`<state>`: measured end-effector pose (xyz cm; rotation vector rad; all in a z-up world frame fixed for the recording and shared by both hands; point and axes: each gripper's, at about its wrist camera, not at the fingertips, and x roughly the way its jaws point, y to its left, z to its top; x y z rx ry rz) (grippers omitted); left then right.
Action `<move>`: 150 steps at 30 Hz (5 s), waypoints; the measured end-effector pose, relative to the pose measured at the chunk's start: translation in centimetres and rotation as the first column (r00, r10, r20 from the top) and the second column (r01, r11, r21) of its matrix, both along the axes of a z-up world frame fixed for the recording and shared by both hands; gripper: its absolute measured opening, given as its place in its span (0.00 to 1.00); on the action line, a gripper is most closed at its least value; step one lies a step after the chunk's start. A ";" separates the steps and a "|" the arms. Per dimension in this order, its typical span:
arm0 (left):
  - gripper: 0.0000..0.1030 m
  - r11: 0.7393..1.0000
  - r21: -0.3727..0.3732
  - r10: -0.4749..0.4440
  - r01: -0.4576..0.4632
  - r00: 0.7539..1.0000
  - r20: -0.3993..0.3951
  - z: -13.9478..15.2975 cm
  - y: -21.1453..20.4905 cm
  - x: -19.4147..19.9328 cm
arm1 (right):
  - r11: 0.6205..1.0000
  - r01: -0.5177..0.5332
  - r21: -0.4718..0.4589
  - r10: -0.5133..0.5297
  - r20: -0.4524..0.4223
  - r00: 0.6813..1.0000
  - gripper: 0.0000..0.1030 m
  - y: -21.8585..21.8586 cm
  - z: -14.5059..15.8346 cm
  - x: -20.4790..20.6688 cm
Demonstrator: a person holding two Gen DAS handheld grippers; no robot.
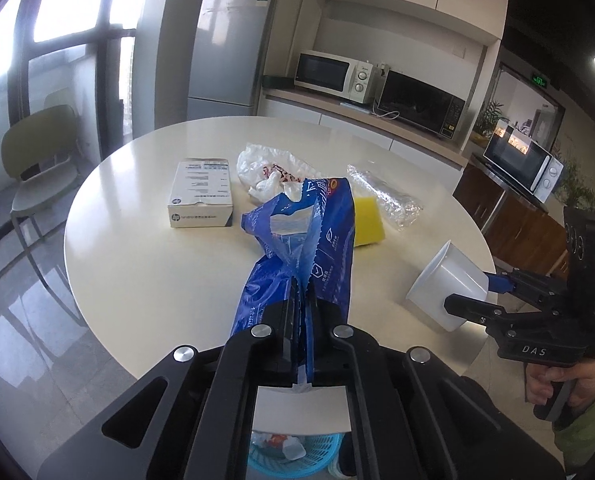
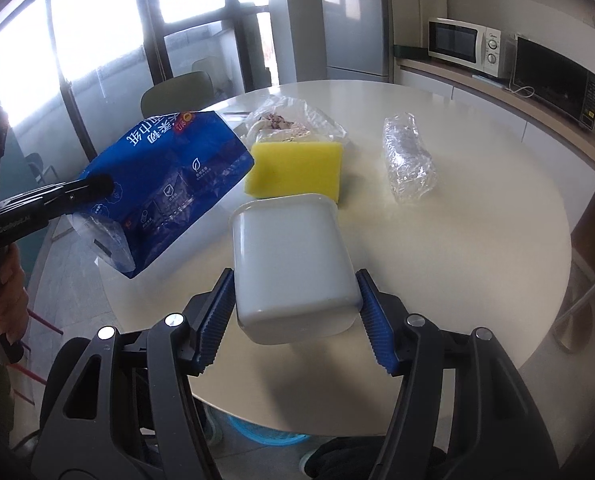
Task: Collect trash
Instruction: 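Carry the blue bag and white container down over the blue wastebasket, then open both tools to drop the blue bag and container into the basket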
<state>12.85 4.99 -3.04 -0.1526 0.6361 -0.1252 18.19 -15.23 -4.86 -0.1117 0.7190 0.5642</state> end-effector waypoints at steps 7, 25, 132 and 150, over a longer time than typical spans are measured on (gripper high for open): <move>0.01 0.999 0.002 0.032 -0.032 0.999 0.011 0.7 0.3 -2.5 | 1.000 0.001 0.024 -0.001 0.012 1.000 0.55 0.0 0.8 -1.7; 0.01 0.999 0.038 0.017 -0.017 1.000 0.003 0.5 -0.7 -10.7 | 1.000 -0.005 0.016 0.004 0.025 1.000 0.55 -1.7 0.2 -8.2; 0.44 0.983 -0.073 0.079 -0.167 0.753 -0.653 -35.5 0.1 1.9 | 0.961 -0.012 -0.278 -0.188 -0.682 0.706 0.63 6.8 -38.1 1.8; 0.42 0.979 0.004 0.158 -0.205 0.738 -0.656 -32.3 1.7 -0.5 | 0.971 -0.019 -0.239 -0.144 -0.646 0.749 0.71 6.3 -34.9 0.1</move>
